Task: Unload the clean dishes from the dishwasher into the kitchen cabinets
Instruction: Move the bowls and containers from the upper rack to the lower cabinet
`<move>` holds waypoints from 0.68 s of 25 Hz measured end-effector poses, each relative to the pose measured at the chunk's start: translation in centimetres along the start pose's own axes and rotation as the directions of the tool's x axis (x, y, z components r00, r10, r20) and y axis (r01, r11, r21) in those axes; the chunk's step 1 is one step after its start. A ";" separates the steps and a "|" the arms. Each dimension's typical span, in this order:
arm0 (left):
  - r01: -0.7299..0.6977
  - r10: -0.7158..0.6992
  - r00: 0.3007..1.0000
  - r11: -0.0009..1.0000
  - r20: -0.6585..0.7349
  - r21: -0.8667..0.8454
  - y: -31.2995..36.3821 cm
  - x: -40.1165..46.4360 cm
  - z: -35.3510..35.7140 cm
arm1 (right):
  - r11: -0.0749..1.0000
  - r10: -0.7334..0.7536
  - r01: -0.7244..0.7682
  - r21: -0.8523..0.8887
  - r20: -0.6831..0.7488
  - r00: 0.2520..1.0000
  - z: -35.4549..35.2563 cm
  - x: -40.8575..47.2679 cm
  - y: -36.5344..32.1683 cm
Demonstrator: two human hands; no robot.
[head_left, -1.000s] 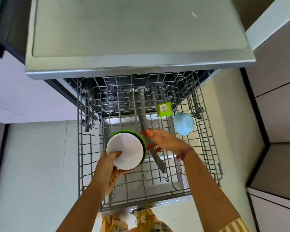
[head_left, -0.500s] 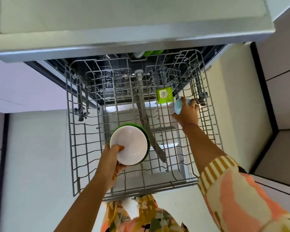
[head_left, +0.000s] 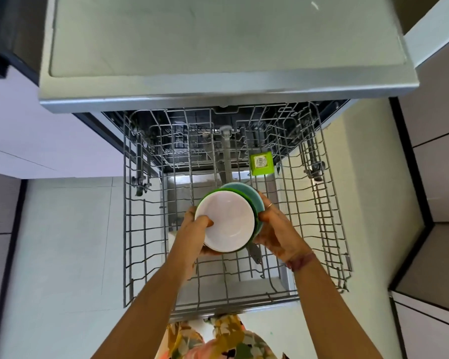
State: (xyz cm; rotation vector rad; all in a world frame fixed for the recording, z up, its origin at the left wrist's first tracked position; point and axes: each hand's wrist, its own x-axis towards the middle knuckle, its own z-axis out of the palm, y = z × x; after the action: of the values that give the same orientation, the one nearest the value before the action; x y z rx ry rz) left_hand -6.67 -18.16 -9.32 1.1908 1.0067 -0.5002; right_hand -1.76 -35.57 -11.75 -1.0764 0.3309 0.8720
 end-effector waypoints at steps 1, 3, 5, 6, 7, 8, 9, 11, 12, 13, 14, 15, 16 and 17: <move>-0.015 0.015 1.000 1.000 -0.009 0.020 0.1 0.1 -0.2 | 0.999 0.029 -0.029 0.025 0.027 0.999 0.2 0.3 0.0; -0.054 0.056 0.998 0.995 -0.026 0.083 0.3 0.4 -0.5 | 0.998 0.066 -0.067 0.015 0.084 0.994 0.2 0.7 0.6; -0.071 0.076 0.997 0.989 -0.028 0.127 0.3 1.0 -1.2 | 0.994 0.105 -0.109 0.028 0.135 0.985 0.3 1.2 1.2; -0.061 0.063 0.998 0.991 -0.017 0.116 0.2 1.4 -1.6 | 0.990 0.131 -0.140 0.034 0.182 0.974 0.4 1.5 1.2; -0.038 0.039 0.999 0.995 -0.001 0.089 -0.1 1.7 -1.9 | 0.986 0.163 -0.169 0.010 0.229 0.960 0.6 1.9 0.7; -0.014 0.013 1.000 0.998 0.011 0.063 -0.4 1.9 -2.2 | 0.980 0.196 -0.188 -0.058 0.247 0.949 0.7 2.6 0.0; 0.006 -0.007 1.000 0.999 0.021 0.035 -0.8 2.0 -2.2 | 0.970 0.218 -0.183 -0.159 0.242 0.946 0.6 3.5 -1.1; 0.021 -0.021 1.000 0.999 0.022 -0.028 -1.8 2.1 -2.1 | 0.868 0.153 -0.086 -0.489 0.098 0.983 -0.2 6.5 -3.3; 0.020 -0.020 1.000 0.998 0.015 -0.053 -2.3 2.2 -2.0 | 0.695 0.001 -0.013 -0.719 -0.017 1.000 -1.1 8.6 -4.1; 0.018 -0.018 1.000 0.997 0.003 -0.081 -2.9 2.4 -2.1 | 0.362 -0.192 -0.012 -0.932 -0.087 0.978 -2.4 11.1 -4.6; 0.018 -0.018 1.000 0.993 -0.002 -0.120 -3.3 2.6 -2.2 | 0.005 -0.325 -0.098 -0.995 -0.095 0.941 -3.8 13.3 -4.8; 0.024 -0.025 1.000 0.986 -0.001 -0.164 -3.8 2.8 -2.6 | -0.221 -0.358 -0.173 -0.960 -0.085 0.930 -5.1 15.1 -4.7; 0.038 -0.038 0.999 0.978 0.003 -0.204 -4.3 3.1 -3.2 | -0.339 -0.322 -0.202 -0.919 -0.089 0.943 -6.1 16.5 -4.2; 0.051 -0.050 0.999 0.972 0.010 -0.229 -4.8 3.4 -3.8 | -0.406 -0.292 -0.204 -0.891 -0.085 0.953 -6.9 17.5 -3.6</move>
State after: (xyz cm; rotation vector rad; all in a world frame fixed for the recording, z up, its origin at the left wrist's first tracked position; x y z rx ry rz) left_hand -10.17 -15.69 -14.85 0.9597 1.0633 -0.4132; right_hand 13.16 -34.23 -23.66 -3.0545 -0.5223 0.7396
